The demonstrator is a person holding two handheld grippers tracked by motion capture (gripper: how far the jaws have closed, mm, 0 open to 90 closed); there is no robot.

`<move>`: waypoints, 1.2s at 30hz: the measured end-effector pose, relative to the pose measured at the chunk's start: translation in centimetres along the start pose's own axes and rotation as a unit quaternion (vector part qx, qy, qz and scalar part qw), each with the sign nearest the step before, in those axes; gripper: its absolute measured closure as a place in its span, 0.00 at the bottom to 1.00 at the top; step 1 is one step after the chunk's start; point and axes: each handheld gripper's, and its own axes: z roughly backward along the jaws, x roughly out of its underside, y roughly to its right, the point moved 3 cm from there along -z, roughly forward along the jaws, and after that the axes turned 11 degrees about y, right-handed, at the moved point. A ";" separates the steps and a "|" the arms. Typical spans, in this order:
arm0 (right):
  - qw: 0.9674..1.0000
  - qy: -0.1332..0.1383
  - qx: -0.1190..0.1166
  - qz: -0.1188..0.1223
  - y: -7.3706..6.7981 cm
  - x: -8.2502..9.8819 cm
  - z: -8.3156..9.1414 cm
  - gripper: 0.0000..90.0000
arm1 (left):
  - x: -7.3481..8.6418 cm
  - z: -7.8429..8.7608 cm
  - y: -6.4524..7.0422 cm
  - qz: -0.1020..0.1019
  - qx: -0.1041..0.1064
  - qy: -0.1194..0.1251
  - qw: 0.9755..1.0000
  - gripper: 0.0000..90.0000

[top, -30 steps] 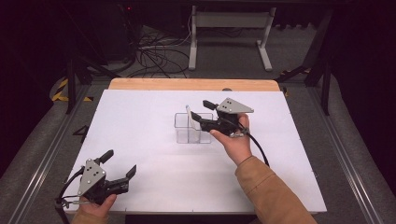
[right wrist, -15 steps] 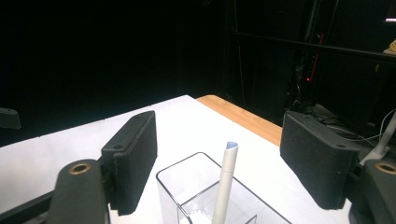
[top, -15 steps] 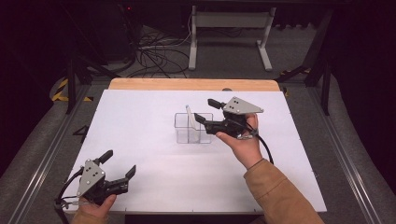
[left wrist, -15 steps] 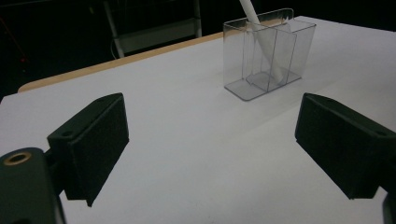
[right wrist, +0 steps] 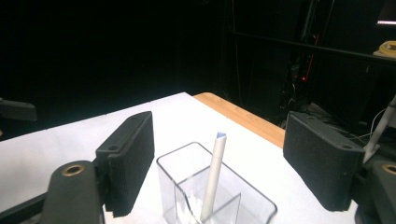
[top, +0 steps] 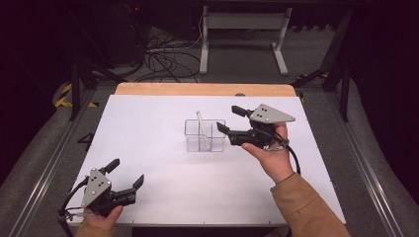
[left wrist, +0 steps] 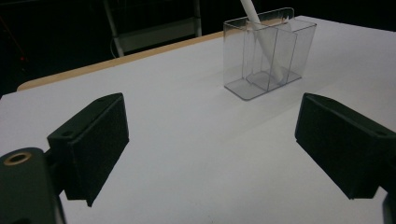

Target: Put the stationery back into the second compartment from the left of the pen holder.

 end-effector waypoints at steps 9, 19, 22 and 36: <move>1.000 -0.015 -0.007 0.002 -0.3 0.1 3.1 0.29 | 0.0 0.0 0.1 -0.001 -0.001 0.000 1.000 0.12; 0.999 -0.041 0.022 -0.016 0.2 1.9 6.5 0.29 | 0.0 0.0 0.1 -0.002 -0.001 0.000 1.000 0.12; 0.998 -0.045 0.026 -0.019 0.3 2.6 7.4 0.29 | 0.0 0.0 0.1 -0.001 -0.001 0.001 1.000 0.12; 0.999 -0.044 0.019 -0.014 0.6 6.4 10.6 0.30 | -0.1 0.0 0.2 -0.003 -0.002 0.001 1.000 0.12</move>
